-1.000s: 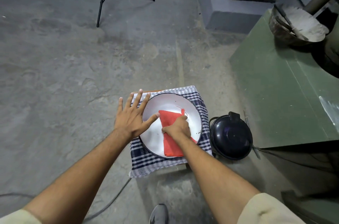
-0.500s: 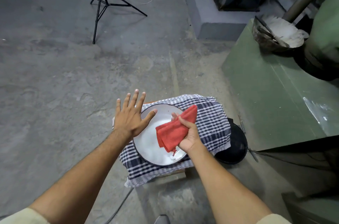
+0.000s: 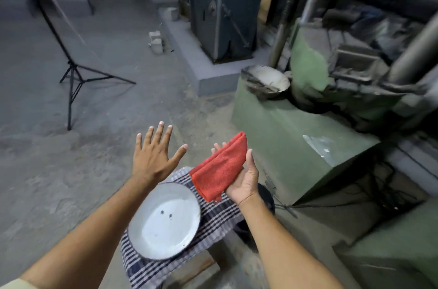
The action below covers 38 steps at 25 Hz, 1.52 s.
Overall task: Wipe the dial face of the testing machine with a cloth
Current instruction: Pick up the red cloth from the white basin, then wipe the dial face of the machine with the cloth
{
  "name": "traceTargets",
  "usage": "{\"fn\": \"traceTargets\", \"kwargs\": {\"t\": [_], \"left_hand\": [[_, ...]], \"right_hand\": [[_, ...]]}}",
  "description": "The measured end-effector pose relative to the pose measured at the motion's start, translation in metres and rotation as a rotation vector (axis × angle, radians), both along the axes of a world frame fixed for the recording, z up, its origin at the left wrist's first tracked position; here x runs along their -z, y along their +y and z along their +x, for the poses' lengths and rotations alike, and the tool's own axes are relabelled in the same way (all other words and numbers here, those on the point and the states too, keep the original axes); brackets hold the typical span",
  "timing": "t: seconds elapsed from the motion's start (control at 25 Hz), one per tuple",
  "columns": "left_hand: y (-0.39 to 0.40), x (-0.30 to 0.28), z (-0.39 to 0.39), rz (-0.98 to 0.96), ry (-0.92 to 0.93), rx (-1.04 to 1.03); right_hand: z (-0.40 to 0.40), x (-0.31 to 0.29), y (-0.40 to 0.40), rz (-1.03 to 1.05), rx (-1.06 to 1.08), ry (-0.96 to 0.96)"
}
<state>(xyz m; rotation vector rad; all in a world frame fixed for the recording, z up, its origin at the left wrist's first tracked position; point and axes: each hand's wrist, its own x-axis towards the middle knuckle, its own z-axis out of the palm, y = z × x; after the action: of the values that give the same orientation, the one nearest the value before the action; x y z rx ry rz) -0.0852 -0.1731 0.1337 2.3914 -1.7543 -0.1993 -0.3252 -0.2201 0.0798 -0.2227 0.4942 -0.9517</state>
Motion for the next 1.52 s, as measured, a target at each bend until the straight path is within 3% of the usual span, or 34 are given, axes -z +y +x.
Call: {"fn": "traceTargets", "kwargs": {"t": [0.16, 0.36, 0.64, 1.08, 1.52], "left_hand": [[-0.04, -0.067, -0.093, -0.092, -0.003, 0.168], [-0.07, -0.142, -0.247, -0.178, 0.006, 0.392], [-0.071, -0.215, -0.446, -0.261, -0.034, 0.646], [-0.014, -0.29, -0.753, -0.39, 0.005, 0.959], [0.006, -0.322, -0.971, -0.464, 0.05, 1.173]], "right_hand": [[-0.102, -0.074, -0.013, -0.053, 0.238, -0.03], [-0.255, -0.144, 0.003, -0.199, 0.383, -0.147], [-0.434, -0.173, 0.048, -0.367, 0.659, -0.089], [-0.734, -0.271, 0.161, -0.382, 0.937, 0.172], [-0.927, -0.342, 0.218, -0.441, 1.106, 0.272]]}}
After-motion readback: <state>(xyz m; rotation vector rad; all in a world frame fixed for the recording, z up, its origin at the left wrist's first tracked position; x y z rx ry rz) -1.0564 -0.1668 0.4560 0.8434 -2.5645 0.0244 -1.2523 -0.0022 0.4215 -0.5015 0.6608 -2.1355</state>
